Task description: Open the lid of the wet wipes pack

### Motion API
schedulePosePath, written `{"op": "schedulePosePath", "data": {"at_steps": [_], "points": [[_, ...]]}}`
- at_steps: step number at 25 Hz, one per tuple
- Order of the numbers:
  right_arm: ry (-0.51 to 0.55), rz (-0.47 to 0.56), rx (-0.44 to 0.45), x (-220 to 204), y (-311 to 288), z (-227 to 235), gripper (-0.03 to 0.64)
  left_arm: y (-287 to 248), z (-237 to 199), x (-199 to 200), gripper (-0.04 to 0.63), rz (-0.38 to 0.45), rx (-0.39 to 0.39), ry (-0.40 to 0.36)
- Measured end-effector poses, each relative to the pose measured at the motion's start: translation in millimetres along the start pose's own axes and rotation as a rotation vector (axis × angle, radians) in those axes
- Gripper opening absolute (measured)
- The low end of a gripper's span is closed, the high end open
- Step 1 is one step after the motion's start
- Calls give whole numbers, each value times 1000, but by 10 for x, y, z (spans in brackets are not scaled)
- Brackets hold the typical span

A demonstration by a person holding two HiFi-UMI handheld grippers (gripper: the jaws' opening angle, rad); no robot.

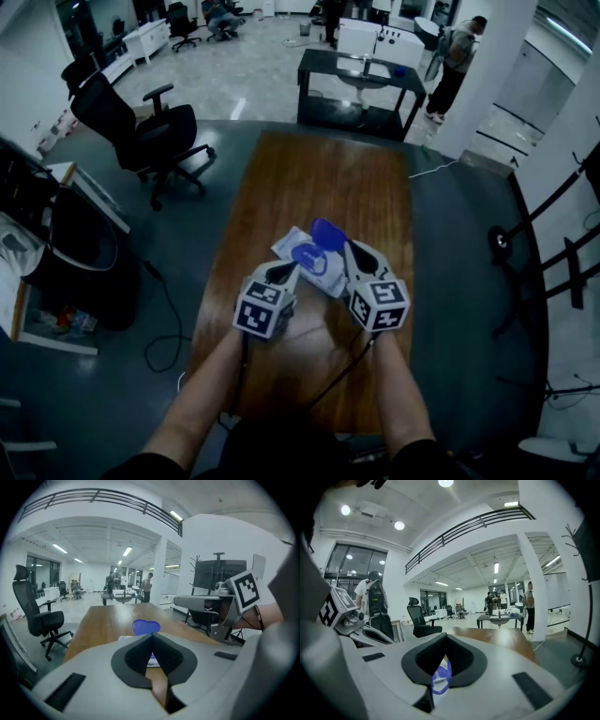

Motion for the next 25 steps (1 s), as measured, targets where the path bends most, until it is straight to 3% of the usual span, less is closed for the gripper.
{"op": "schedulePosePath", "data": {"at_steps": [7, 25], "points": [[-1, 43, 43, 284, 504, -488, 9, 517, 329, 331, 6, 103, 0, -27], [25, 176, 37, 811, 1526, -1784, 9, 1916, 839, 704, 6, 270, -90, -65]]}}
Point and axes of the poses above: the fingertips, and each gripper's own axes: y backward along the fingers, z to its right, x out of its top, the point moved 2 cm from there along y, backward along the fingers, and after that the axes turned 10 degrees about z, right-handed, at the moved point
